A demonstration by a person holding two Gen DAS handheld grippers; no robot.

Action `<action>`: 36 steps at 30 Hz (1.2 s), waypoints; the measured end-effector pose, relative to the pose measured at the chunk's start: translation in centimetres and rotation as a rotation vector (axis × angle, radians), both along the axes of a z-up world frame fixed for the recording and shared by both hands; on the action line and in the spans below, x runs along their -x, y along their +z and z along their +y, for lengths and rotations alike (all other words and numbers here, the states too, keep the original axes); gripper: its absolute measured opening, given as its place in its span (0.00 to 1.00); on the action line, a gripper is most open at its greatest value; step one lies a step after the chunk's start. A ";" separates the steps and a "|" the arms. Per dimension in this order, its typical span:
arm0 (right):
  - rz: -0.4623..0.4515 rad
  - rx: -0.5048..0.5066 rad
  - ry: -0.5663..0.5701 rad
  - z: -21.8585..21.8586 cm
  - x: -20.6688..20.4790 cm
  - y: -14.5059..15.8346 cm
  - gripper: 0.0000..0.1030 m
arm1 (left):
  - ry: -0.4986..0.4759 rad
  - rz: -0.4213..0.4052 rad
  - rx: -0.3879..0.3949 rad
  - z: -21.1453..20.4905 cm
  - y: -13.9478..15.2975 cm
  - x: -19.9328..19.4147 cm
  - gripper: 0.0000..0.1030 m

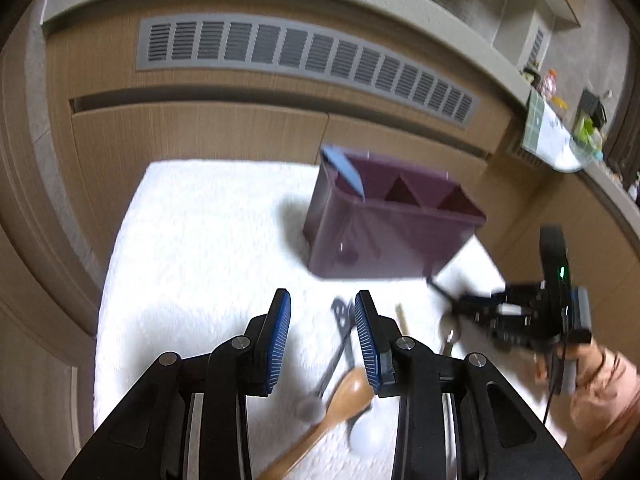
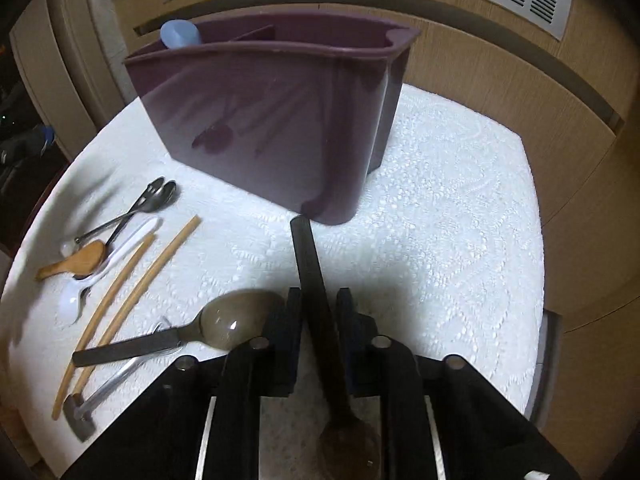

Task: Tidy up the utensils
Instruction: 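Carry the blue spoon to the purple caddy and release it with the left tool, then grasp the white measuring spoon with the left tool while the right tool holds the metal spoon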

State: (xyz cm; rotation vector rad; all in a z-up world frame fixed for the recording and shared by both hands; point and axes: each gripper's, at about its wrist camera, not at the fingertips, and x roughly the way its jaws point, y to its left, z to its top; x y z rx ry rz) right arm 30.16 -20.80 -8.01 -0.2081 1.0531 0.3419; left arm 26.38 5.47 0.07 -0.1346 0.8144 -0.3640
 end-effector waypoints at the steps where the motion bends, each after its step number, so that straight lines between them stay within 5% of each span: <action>1: -0.003 0.007 -0.001 0.1 0.1 0.1 0.12 | -0.009 0.007 -0.007 0.1 -0.2 0.2 0.36; 5: -0.020 -0.080 -0.028 -0.9 1.7 1.7 0.11 | -0.094 0.046 -0.040 0.1 -1.2 2.1 0.55; 13: -0.069 -0.271 -0.047 -1.8 5.7 6.1 0.10 | -0.269 0.097 -0.206 -3.5 -3.0 4.6 0.55; 25: -0.131 -0.323 -0.030 -0.9 8.4 7.7 0.08 | -0.094 0.197 -0.177 -2.0 -5.7 2.1 0.41; 27: -0.143 -0.327 -0.034 -0.8 8.6 7.8 0.08 | -0.086 0.176 -0.182 -2.7 -6.0 2.1 0.37; 29: -0.161 -0.327 -0.037 -0.7 8.8 8.1 0.08 | -0.057 0.133 -0.213 -3.0 -5.7 2.3 0.22; 36: -0.116 -0.210 0.079 1.4 7.9 6.5 0.14 | -0.022 -0.064 -0.215 -3.0 -0.1 4.6 0.22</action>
